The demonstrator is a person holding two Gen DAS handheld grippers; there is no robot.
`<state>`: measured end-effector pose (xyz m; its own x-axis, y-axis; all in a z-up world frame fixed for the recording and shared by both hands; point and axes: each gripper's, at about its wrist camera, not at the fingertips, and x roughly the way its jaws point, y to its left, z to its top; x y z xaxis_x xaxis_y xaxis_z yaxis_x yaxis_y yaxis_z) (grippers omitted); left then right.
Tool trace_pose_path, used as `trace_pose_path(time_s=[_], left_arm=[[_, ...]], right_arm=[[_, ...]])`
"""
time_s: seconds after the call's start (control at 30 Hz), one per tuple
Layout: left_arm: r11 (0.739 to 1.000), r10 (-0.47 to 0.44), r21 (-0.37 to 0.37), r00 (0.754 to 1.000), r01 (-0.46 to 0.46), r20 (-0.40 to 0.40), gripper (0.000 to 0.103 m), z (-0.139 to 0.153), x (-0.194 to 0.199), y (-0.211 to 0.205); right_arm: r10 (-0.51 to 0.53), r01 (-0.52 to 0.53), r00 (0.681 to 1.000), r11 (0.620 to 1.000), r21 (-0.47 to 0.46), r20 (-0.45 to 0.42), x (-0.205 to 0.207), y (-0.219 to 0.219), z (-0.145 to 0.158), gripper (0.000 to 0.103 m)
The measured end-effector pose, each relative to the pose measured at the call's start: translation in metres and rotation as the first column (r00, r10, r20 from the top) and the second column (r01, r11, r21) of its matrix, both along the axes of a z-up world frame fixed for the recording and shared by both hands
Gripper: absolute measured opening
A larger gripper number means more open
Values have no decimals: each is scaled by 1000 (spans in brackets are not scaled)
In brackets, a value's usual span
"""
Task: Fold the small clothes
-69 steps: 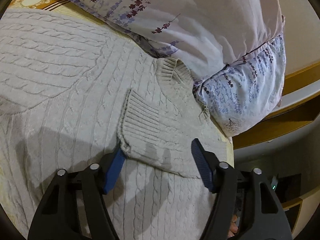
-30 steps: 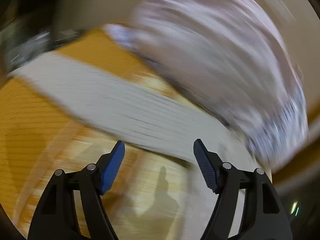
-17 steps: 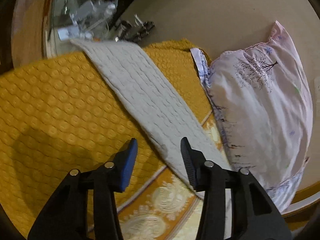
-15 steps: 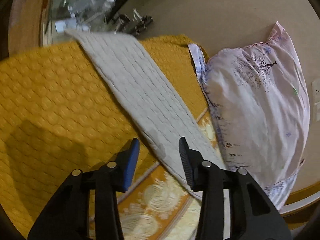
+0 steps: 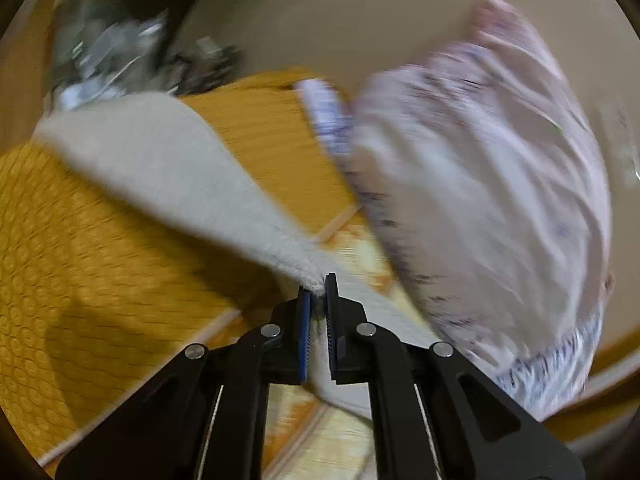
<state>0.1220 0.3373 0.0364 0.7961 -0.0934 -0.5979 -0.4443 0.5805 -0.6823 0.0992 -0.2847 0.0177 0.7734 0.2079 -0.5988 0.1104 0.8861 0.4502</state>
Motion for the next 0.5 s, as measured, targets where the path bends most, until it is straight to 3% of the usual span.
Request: trace_pose_path(time_s=[0.13, 0.23, 0.37, 0.5], left_arm=[[990, -130, 73, 987, 124, 94, 6, 33, 18, -45], [964, -258, 107, 953, 243, 157, 6, 51, 31, -92], [899, -435, 147, 879, 412, 194, 6, 59, 47, -165], [814, -578, 167, 805, 557, 134, 6, 41, 58, -238]], right_arm=[[0, 0, 1000, 1000, 7, 1, -2, -1, 0, 73], [-6, 6, 1000, 1000, 10, 4, -5, -5, 0, 73], [-10, 10, 1000, 1000, 9, 10, -8, -9, 1, 73], [10, -10, 1000, 1000, 3, 6, -9, -7, 3, 73]])
